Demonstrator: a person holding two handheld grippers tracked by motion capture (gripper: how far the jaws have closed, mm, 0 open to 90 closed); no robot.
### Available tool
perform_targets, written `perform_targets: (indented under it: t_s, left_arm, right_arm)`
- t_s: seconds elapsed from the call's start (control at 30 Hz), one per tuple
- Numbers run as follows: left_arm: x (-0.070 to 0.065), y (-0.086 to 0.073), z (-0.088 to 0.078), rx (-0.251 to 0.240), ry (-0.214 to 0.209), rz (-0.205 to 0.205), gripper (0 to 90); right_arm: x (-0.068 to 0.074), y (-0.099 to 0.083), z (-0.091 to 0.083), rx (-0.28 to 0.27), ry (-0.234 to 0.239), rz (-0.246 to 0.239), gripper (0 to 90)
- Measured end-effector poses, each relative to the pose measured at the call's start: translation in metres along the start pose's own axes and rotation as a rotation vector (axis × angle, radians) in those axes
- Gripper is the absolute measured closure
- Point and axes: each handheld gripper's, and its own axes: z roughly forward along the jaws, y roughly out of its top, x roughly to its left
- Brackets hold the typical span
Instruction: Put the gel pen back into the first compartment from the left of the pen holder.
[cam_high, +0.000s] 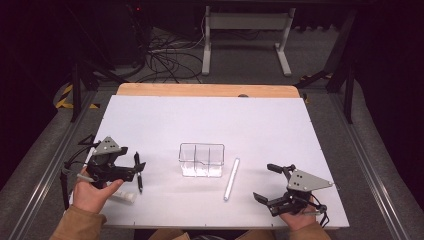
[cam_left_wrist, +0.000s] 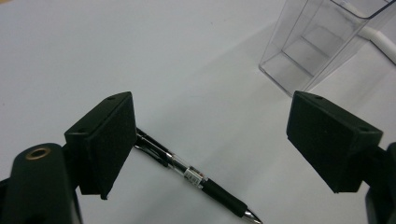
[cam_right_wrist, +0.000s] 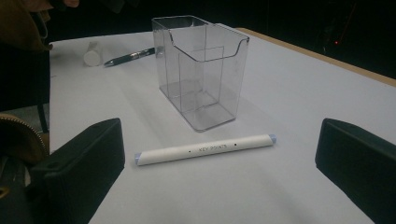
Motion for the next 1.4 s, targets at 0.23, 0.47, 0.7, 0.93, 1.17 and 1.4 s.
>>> perform_targets:
  t_s: [0.23, 0.47, 0.7, 0.93, 1.17, 1.4]
  left_arm:
    - [-0.0013, 0.0002, -0.0006, 0.019, 0.021, -0.014, 18.1]
    - [0.0034, 0.0000, -0.0026, 0.029, -0.009, -0.044, 31.1]
    - [0.0063, 0.0015, -0.0023, 0.095, -0.059, -0.061, 40.6]
    - [0.0042, 0.0035, -0.0020, 0.114, 0.034, -0.068, 38.3]
    - [0.0024, 0.0045, 0.0002, 0.167, 0.098, -0.122, 42.4]
    - [0.0058, 0.0002, 0.0007, 0.146, 0.116, -0.299, 48.3]
  right_arm:
    - [0.0002, -0.0001, -0.0002, 0.001, 0.002, -0.001, 2.1]
    - [0.0005, 0.0000, -0.0001, -0.002, 0.008, -0.004, 2.1]
    - [0.0007, 0.0002, -0.0003, -0.006, 0.011, -0.005, 2.1]
    - [0.0009, 0.0004, -0.0004, -0.008, 0.011, -0.009, 2.0]
    - [0.0013, 0.0007, -0.0005, -0.010, 0.015, -0.013, 2.1]
    - [0.0015, 0.0007, -0.0003, -0.013, 0.017, -0.011, 2.1]
